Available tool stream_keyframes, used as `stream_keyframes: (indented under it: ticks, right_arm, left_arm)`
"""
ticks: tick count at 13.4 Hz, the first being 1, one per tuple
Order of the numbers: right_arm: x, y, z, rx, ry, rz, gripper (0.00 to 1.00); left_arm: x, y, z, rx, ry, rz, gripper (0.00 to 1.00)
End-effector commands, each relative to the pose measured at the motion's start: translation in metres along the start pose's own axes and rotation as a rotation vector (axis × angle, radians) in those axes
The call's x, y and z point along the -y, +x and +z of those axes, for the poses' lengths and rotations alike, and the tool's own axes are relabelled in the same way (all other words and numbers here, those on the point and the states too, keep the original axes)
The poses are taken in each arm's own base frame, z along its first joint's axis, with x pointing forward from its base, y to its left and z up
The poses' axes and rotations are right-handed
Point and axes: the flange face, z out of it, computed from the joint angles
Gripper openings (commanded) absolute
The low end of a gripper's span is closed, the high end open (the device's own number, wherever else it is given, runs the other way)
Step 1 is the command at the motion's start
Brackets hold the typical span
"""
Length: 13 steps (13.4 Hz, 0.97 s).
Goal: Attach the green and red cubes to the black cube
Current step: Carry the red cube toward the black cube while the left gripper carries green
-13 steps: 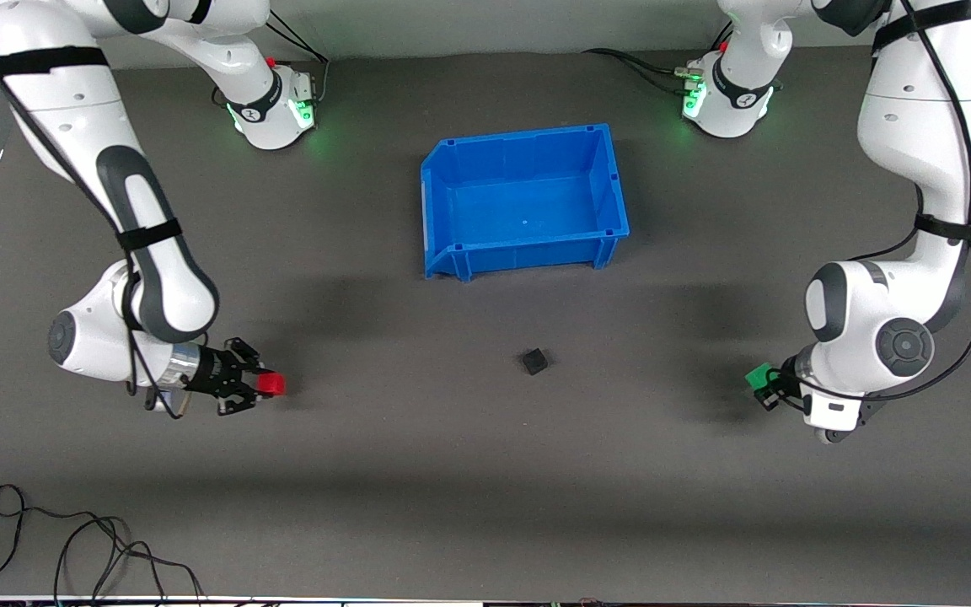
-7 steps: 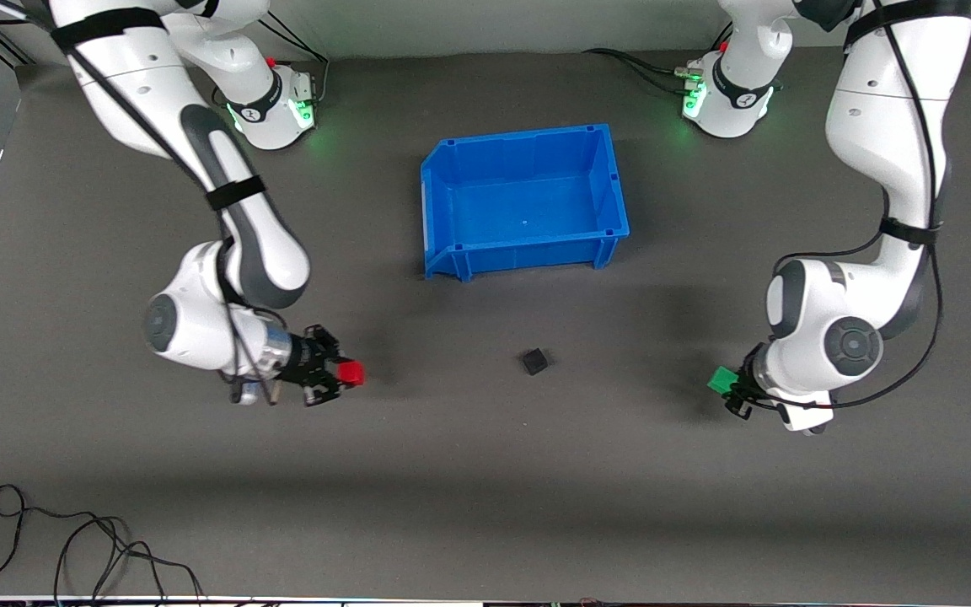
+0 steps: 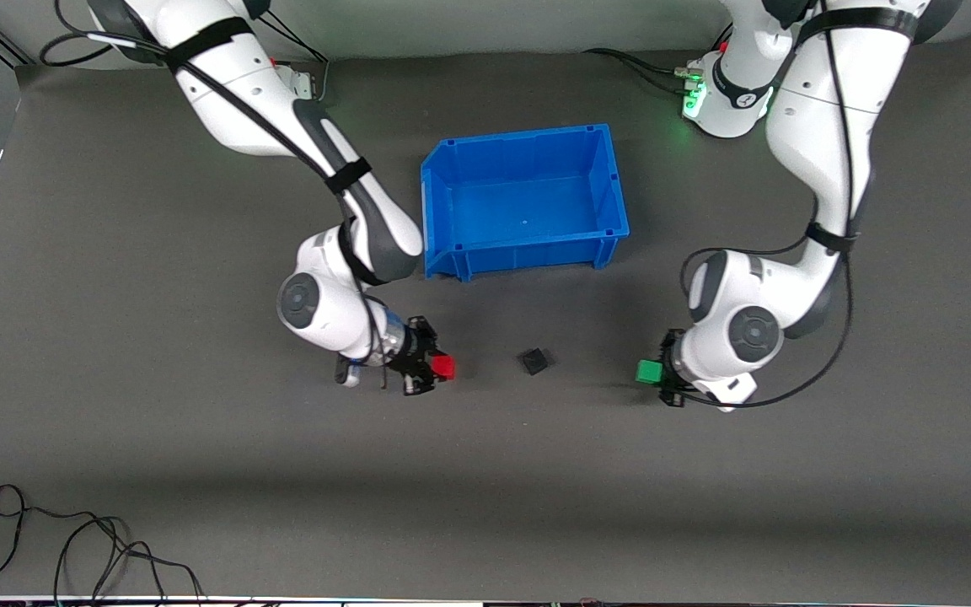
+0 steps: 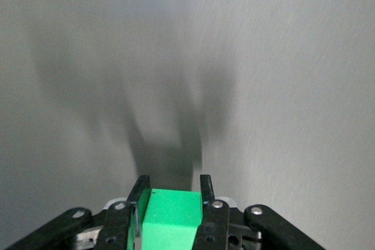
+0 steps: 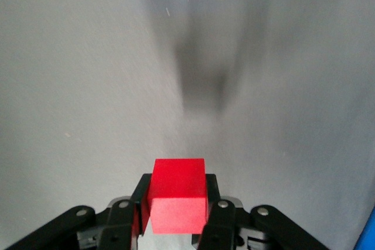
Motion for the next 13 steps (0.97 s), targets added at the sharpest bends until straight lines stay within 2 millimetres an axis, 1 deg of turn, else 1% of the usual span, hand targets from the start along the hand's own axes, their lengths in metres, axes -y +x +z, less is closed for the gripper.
stream_keyframes:
  ticks: [1, 3, 5, 6, 7, 8, 11, 13]
  right_arm:
    - [0.007, -0.024, 0.021, -0.011, 0.031, -0.033, 0.36]
    - [0.006, -0.044, 0.035, -0.057, 0.047, -0.136, 0.36]
    - [-0.003, -0.057, 0.051, -0.062, 0.038, -0.165, 0.36]
    - [-0.002, -0.059, 0.052, -0.059, 0.041, -0.168, 0.36]
    - [-0.003, -0.058, 0.054, -0.062, 0.039, -0.17, 0.36]
    - [-0.003, -0.057, 0.056, -0.064, 0.037, -0.172, 0.36]
    - [-0.005, -0.059, 0.056, -0.094, 0.043, -0.221, 0.36]
    - [-0.006, -0.059, 0.059, -0.12, 0.045, -0.26, 0.36]
  left_arm:
    - [0.006, -0.042, 0.003, 0.011, -0.019, -0.119, 0.0]
    - [0.015, -0.073, 0.006, 0.019, -0.037, -0.162, 0.0]
    - [0.022, -0.102, 0.01, 0.04, -0.077, -0.165, 0.0]
    - [0.025, -0.111, 0.012, 0.049, -0.09, -0.176, 0.0]
    - [0.025, -0.113, 0.011, 0.055, -0.101, -0.196, 0.0]
    - [0.033, -0.127, 0.018, 0.054, -0.091, -0.197, 0.0]
    - [0.045, -0.136, 0.028, 0.033, -0.065, -0.324, 0.0]
    - [0.05, -0.136, 0.034, 0.021, -0.053, -0.365, 0.0]
